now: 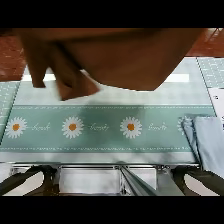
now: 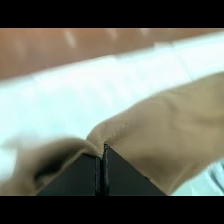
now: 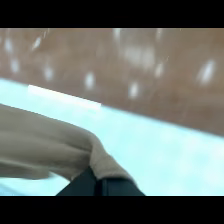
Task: Fold the shirts.
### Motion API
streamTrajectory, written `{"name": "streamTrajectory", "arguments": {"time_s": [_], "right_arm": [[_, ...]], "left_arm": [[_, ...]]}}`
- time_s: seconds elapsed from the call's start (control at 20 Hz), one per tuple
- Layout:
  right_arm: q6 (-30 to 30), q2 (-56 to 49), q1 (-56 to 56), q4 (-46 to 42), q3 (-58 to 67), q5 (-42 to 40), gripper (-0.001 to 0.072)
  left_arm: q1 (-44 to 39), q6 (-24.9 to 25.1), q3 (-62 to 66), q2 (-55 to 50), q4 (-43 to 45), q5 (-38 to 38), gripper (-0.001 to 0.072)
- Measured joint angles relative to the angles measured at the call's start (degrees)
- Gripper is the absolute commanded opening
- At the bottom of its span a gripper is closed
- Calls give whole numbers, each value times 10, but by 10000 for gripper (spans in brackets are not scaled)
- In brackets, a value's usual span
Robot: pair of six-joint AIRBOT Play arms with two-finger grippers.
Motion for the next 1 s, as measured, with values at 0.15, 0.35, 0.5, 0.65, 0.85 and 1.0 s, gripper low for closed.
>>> {"name": "streamTrajectory", "arguments": {"time_s": [0.15,0.35,0.5,0.65,0.85,1.0], "right_arm": [[0,55,0,-16,29,19,21],[-12,130,0,-31,41,41,21],[-12,174,0,-38,44,66,21],[-9,198,0,-46,45,103,21],[0,208,0,-59,4,140,21],[2,205,0,-70,-89,143,21]], "left_arm": [[0,-4,20,69,25,-27,20],[0,0,28,145,37,-82,21],[-8,1,30,190,40,-96,21],[-39,1,20,215,41,-112,21],[-70,1,-65,219,43,-134,21],[-78,19,-176,194,45,-127,21]]}}
